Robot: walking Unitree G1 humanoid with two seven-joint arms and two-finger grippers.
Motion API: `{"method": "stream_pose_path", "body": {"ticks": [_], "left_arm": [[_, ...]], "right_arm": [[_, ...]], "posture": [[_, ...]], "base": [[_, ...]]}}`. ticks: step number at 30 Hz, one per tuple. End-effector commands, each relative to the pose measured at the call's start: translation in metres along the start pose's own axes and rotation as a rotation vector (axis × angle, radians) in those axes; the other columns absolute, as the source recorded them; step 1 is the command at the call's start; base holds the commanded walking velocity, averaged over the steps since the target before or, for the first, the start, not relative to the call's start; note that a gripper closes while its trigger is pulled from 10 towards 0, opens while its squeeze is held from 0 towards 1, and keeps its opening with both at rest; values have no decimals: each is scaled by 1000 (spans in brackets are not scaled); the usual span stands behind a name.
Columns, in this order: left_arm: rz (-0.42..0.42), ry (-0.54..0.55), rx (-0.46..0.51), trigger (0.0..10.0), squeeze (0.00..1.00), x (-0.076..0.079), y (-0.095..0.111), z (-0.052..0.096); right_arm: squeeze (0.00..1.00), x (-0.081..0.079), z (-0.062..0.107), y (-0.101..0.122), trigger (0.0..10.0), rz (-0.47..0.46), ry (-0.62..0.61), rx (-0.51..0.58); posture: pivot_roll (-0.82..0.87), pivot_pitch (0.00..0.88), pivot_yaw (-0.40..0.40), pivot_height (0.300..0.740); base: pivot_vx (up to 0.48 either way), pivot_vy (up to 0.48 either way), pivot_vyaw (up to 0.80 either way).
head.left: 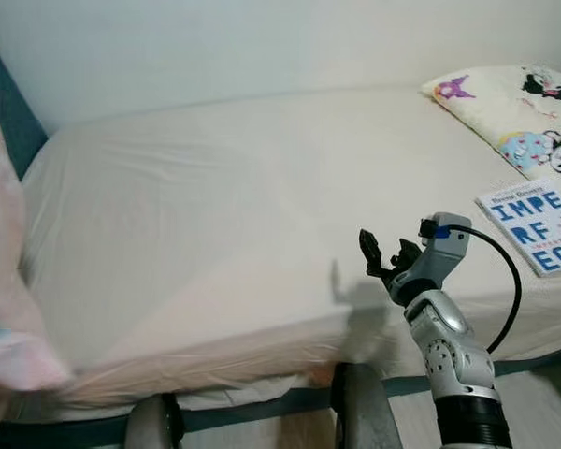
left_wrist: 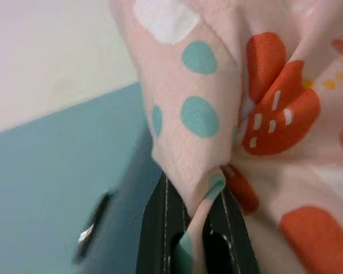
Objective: Clean up the room
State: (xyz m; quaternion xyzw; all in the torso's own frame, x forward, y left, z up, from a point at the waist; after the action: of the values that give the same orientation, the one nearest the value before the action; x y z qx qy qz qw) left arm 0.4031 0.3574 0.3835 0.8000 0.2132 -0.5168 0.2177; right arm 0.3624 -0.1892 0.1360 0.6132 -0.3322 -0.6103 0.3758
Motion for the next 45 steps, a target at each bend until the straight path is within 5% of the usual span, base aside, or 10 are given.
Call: {"method": "stream_pose_path", "body": {"ticks": [1, 4, 15, 20, 22, 23, 26, 38, 42, 45], "left_arm": [[34, 23, 102, 10000, 0, 7, 27, 6], [28, -41, 195, 10000, 0, 39, 53, 21], [59, -56, 195, 10000, 0, 51, 55, 26], [381, -354, 129, 10000, 0, 114, 66, 54], [381, -354, 129, 10000, 0, 114, 66, 54], [502, -513, 105, 10000, 0, 153, 81, 81], [529, -551, 97, 10000, 0, 162, 85, 89], [730, -452, -3, 10000, 0, 118, 57, 51], [737, -425, -19, 10000, 0, 97, 36, 35], [725, -295, -147, 10000, 0, 72, -14, 17]], "right_arm": [[0, 1, 5, -5, 10000, -13, -8, -3], [0, 5, 9, -5, 10000, -14, -20, -3], [0, 11, 21, -12, 10000, -17, -45, -22], [0, 9, 24, -15, 10000, -18, -44, -34], [0, 9, 24, -15, 10000, -18, -44, -34], [0, 8, 26, -15, 10000, -15, -44, -42], [0, 8, 27, -15, 10000, -14, -44, -44], [0, 8, 29, -16, 10000, -17, -45, -51], [0, 6, 31, -19, 10000, -20, -43, -61], [0, 6, 33, -20, 10000, -21, -43, -70]], "posture": [[-46, 125, 61, 486], [-52, 144, 67, 486], [-46, 196, 69, 486], [-55, 222, 64, 486], [-55, 222, 64, 486], [-66, 230, 58, 486], [-66, 230, 58, 486], [-59, 244, 54, 486], [-52, 255, 54, 486], [-47, 261, 48, 486]], "base": [[0, 0, 0], [0, 0, 0], [0, 0, 0], [0, 0, 0], [0, 0, 0], [0, 0, 0], [0, 0, 0], [0, 0, 0], [0, 0, 0], [0, 0, 0]]}}
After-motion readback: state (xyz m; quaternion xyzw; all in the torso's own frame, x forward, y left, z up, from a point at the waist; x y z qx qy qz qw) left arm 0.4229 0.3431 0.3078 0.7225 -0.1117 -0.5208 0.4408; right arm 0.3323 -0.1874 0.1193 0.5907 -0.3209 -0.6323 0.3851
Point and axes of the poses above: a point about 5 cm out from each wrist's last joint towards the gripper, its own z axis pointing back from the gripper into the wrist, its own y axis along the axis of the wrist's last joint, x = y × z, the point moved 4 cm from there along -z, pointing out of the wrist towards the gripper, and after that the axes turned 13 degrees about -z, right-handed, at the moved point
